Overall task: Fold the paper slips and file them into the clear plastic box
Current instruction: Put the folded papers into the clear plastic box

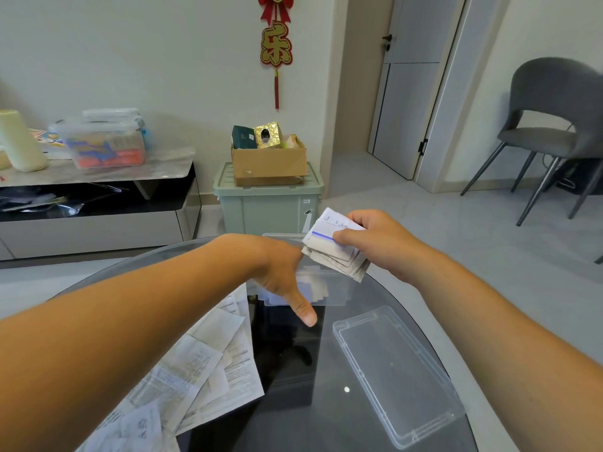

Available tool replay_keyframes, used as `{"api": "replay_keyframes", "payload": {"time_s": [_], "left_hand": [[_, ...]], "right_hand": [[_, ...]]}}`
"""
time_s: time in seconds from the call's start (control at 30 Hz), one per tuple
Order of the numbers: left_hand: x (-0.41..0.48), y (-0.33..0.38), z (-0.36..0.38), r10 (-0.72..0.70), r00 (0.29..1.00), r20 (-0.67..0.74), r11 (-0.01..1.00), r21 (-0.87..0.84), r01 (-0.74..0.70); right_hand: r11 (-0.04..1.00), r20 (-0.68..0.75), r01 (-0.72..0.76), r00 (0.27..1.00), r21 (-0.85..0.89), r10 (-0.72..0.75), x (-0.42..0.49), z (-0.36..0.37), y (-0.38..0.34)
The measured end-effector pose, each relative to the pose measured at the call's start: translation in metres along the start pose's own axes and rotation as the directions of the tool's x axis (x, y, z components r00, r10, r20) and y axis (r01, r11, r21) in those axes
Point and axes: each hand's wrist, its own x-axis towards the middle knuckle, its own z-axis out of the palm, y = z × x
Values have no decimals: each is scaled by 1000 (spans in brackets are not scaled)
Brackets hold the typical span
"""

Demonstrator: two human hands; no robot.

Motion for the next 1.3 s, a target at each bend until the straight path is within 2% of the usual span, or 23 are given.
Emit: {"api": "replay_keyframes", "payload": {"time_s": [0.27,0.47,0.77,0.93,1.13,1.3], "left_hand": [[4,-2,4,-15,1000,-9,1000,17,15],[15,3,-4,-118,984,133,990,95,105],[18,15,-8,-199,959,201,975,137,174],[12,18,-6,-173,975,143,973,180,146],[4,12,1,-126,992,10,954,274,118],[6,7,3,-105,994,9,965,243,100]], "right_hand": [[1000,-1,8,1000,6,-8,-1,0,4],[999,12,30,999,-10,-30,-2,0,2],[1000,15,28,1000,6,-28,1,0,4],[1000,23,19,1000,12,-20,2,0,5],[999,26,35,999,3,-35,1,0,3],[1000,25,25,999,-2,-25,1,0,3]]}}
